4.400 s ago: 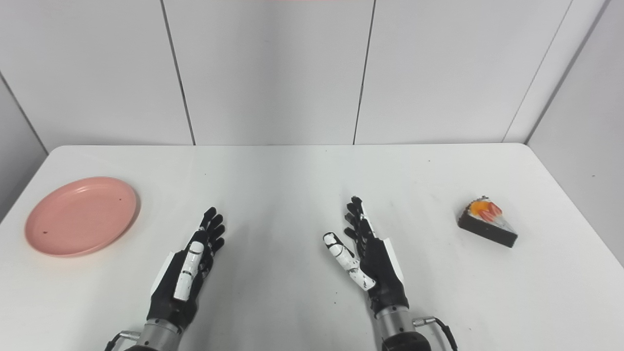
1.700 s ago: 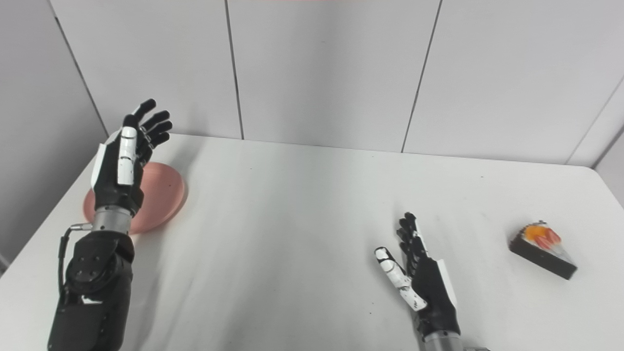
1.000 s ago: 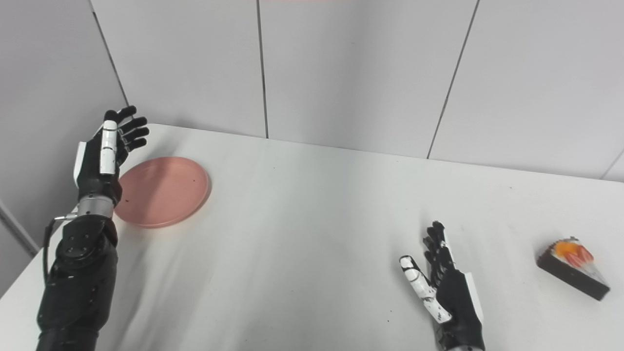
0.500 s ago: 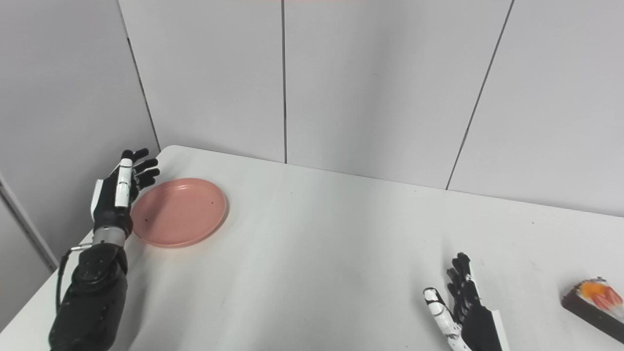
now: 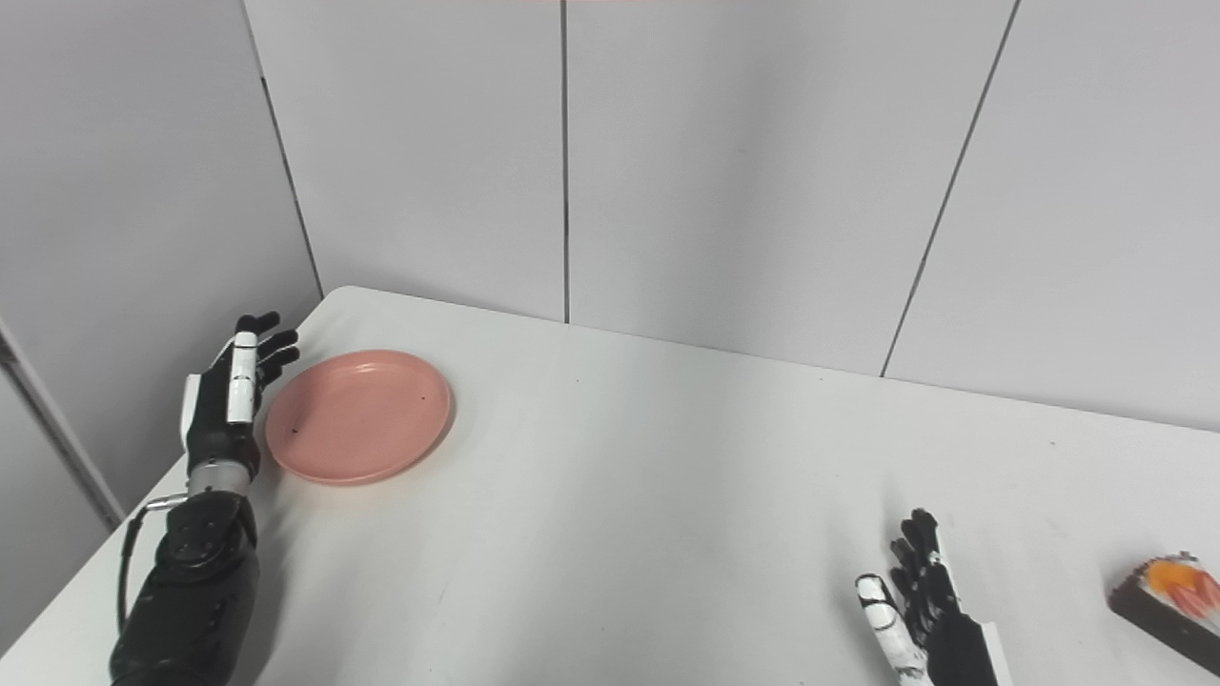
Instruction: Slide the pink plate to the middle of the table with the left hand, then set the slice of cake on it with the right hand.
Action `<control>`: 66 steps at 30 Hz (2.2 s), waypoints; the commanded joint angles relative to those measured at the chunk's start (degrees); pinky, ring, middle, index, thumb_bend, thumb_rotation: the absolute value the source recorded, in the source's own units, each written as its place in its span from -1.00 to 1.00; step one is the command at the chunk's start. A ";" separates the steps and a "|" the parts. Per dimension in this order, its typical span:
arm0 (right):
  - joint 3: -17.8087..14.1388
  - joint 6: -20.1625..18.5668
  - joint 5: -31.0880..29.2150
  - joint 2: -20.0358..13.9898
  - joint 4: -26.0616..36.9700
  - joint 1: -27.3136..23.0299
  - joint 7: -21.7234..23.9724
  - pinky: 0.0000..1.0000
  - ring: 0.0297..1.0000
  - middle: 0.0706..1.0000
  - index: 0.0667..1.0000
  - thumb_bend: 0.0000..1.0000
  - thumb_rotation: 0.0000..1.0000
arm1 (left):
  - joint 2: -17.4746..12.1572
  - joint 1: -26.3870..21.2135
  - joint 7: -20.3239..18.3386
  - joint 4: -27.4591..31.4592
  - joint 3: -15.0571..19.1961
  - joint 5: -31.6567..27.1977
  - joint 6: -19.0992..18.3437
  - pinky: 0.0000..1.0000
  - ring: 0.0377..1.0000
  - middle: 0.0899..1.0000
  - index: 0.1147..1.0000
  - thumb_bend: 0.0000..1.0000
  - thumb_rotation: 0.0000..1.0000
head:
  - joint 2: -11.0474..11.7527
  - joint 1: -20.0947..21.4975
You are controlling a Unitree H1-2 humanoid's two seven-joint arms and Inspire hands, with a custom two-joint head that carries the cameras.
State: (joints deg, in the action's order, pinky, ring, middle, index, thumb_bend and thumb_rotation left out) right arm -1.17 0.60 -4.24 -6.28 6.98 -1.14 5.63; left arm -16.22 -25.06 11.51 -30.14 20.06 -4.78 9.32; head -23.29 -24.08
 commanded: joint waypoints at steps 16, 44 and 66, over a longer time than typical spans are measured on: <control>-0.46 3.61 -1.02 -0.63 1.28 -0.89 0.80 1.00 0.98 1.00 1.00 -0.47 0.31 | -2.58 -4.16 2.65 -5.95 -0.24 1.12 5.56 0.97 0.83 0.78 0.80 0.41 1.00 | -0.30 -0.24; -0.46 2.02 -1.83 -0.55 2.57 -0.80 0.86 1.00 1.00 1.00 1.00 -0.47 0.32 | -0.76 -5.12 -10.32 -7.91 0.64 -15.16 -0.44 0.62 0.63 0.59 0.60 0.48 0.98 | -0.85 -0.31; -0.50 3.66 -0.71 -0.24 1.68 -1.26 0.02 0.96 0.93 0.96 0.99 -0.48 0.24 | -0.37 -4.65 -15.54 -4.39 -4.27 -14.02 -6.66 0.51 0.47 0.44 0.42 0.53 0.94 | -0.93 0.17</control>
State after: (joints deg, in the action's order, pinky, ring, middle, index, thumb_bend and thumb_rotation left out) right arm -1.33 1.36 -4.61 -6.49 7.91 -1.04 5.57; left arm -16.27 -28.94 -3.35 -35.24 16.45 -19.61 3.16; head -24.17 -23.99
